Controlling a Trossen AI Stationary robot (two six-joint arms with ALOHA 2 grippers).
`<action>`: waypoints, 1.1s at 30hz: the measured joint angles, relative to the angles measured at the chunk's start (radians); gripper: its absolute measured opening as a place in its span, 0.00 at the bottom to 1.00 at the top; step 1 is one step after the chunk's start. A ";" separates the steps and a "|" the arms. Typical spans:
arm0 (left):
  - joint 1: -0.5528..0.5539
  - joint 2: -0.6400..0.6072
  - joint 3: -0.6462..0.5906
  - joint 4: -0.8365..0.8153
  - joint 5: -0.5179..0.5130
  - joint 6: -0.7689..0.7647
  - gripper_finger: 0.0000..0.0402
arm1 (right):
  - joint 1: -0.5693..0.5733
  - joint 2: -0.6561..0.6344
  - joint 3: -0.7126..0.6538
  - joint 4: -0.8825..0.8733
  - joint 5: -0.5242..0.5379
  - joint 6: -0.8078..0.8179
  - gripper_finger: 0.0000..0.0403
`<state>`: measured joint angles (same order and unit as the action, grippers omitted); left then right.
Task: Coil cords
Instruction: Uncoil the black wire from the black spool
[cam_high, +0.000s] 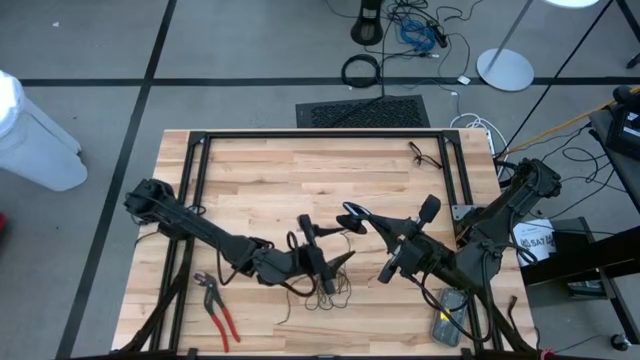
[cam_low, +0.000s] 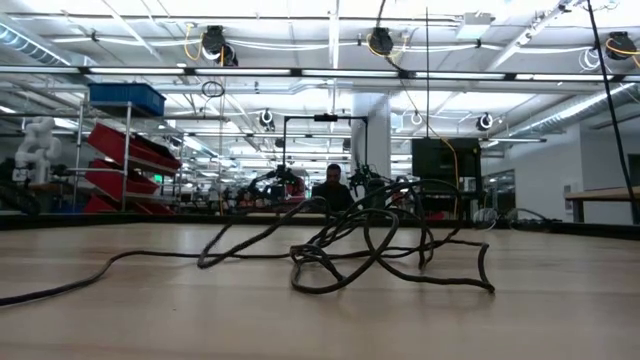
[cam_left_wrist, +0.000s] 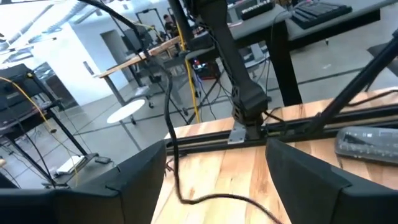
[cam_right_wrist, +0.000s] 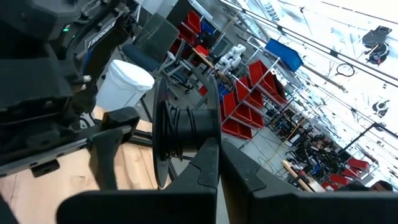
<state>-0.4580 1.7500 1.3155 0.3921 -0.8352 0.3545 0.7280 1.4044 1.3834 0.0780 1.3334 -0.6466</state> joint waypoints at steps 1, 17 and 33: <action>0.000 0.000 0.000 0.002 0.000 0.000 0.68 | 0.000 0.000 0.000 0.000 0.000 0.000 0.00; -0.040 -0.008 0.000 0.051 -0.102 0.106 0.33 | 0.000 0.000 0.000 0.000 0.000 -0.001 0.00; -0.024 -0.008 0.000 0.036 -0.104 0.099 0.26 | 0.000 0.000 0.000 0.000 0.000 0.000 0.00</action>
<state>-0.4824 1.7416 1.3155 0.4285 -0.9389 0.4534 0.7280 1.4044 1.3831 0.0780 1.3334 -0.6464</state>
